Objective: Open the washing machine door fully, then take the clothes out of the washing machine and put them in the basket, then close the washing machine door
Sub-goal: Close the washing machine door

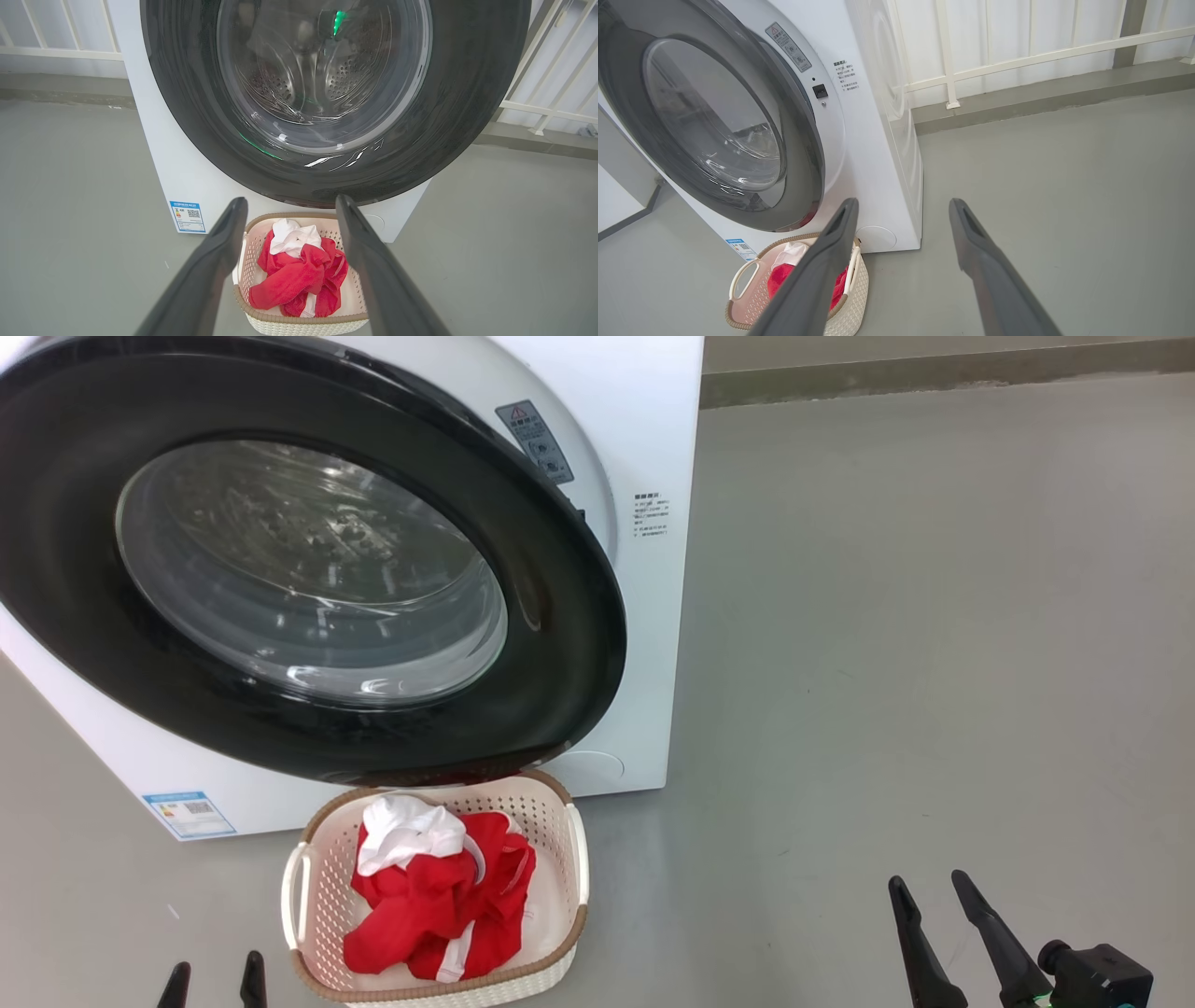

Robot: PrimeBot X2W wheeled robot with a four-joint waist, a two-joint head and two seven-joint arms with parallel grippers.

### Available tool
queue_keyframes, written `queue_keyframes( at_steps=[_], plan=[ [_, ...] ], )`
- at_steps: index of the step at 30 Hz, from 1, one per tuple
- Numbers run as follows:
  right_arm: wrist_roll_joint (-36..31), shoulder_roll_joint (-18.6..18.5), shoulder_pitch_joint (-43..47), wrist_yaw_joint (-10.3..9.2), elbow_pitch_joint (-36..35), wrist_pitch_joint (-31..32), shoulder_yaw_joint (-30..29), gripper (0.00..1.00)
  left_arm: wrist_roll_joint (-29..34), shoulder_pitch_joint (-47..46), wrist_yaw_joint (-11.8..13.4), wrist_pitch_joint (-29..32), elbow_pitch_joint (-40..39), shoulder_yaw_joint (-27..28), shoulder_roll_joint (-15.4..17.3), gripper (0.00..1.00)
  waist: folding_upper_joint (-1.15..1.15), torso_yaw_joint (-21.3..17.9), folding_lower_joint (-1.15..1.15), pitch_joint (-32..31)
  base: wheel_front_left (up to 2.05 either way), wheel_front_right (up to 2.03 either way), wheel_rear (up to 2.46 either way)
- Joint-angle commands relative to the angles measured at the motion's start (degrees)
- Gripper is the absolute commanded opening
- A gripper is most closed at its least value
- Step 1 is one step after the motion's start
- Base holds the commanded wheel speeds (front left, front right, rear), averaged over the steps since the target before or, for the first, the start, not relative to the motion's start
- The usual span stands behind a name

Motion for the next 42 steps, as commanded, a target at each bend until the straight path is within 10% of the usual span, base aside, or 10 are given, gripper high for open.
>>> queue_keyframes(
  at_steps=[1, 18, 22, 42],
  plan=[
    [-0.13, -0.88, -1.08, 0.35, -1.57, -0.37, 1.07, 1.00, 0.58, -0.98, -0.33, -0.52, -1.71, 2.16, 0.34, 1.00, 0.00, 0.03, 0.00, 0.02, 0.00, 0.00, 0.00],
    [-0.17, -0.74, -1.88, 0.35, -1.66, -0.37, 1.15, 1.00, 1.82, -1.72, -0.33, -0.52, -2.45, 1.02, -0.35, 1.00, 0.00, 1.73, 0.00, 0.62, 0.00, 0.00, 0.00],
    [0.43, -0.49, -4.11, 0.35, -1.69, -0.37, 1.92, 0.00, 1.96, -2.31, -0.33, -0.52, -2.67, 0.21, -0.56, 1.00, 0.00, 3.02, 0.00, 1.20, 0.00, 0.00, 0.00],
    [2.31, 0.60, -28.61, 0.35, 4.86, -0.37, 10.11, 0.00, 0.17, -9.41, -0.33, -0.52, -2.57, -7.61, -1.83, 1.00, 0.00, 11.89, 0.00, 9.92, 0.00, 0.00, 0.00]
  ],
)
